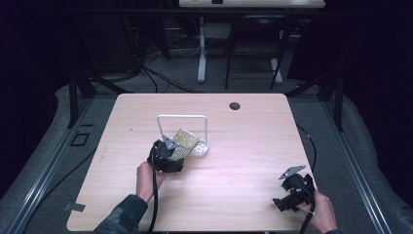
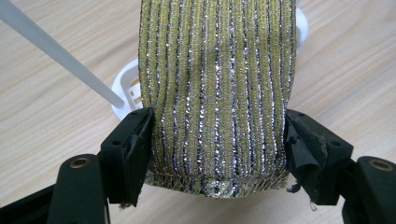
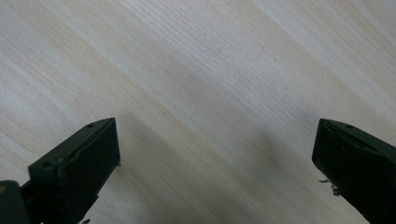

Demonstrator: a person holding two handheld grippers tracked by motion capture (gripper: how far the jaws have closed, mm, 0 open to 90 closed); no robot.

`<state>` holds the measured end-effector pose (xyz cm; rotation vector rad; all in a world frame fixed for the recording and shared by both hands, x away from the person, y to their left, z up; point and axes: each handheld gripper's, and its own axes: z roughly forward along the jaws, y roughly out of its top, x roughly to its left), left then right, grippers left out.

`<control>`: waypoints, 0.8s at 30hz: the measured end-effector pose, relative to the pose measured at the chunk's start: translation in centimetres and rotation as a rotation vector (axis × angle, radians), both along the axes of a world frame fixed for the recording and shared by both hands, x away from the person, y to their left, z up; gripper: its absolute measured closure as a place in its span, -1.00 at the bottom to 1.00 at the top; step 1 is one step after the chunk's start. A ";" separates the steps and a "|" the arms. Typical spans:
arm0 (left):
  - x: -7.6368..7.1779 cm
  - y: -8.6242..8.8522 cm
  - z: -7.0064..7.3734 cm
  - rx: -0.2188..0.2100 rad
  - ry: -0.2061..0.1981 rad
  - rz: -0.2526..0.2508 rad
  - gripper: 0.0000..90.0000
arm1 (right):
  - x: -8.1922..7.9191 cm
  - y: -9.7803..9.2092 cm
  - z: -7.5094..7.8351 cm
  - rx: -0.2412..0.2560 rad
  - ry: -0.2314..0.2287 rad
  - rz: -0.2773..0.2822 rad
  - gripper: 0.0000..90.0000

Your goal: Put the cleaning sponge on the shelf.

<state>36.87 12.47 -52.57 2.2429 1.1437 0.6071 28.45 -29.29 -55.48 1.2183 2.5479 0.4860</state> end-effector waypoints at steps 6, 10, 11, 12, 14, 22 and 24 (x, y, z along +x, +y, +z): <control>0.7 -0.5 -0.1 0.000 -0.009 -0.001 -0.37 | -0.2 0.0 0.2 0.000 -0.005 0.002 -1.00; 1.3 -1.1 -0.5 0.007 -0.003 0.001 -0.37 | 0.0 0.0 0.0 0.002 -0.003 0.006 -1.00; 1.3 -1.1 -0.5 0.007 -0.003 0.001 -0.37 | 0.0 0.0 0.0 0.002 -0.003 0.006 -1.00; 1.5 -1.2 -0.6 0.012 -0.003 0.004 -0.37 | 0.0 0.0 0.0 -0.004 -0.003 0.008 -1.00; 1.7 -1.4 -0.7 0.018 -0.001 0.005 -0.37 | 0.0 0.1 0.0 -0.005 -0.007 0.007 -1.00; 2.6 -1.7 -1.1 0.002 0.012 0.024 -0.37 | -0.1 -0.1 0.0 -0.004 -0.008 0.005 -0.99; 2.8 -1.8 -1.2 0.010 0.016 0.026 -0.37 | -0.1 0.0 0.0 0.002 -0.009 0.005 -1.00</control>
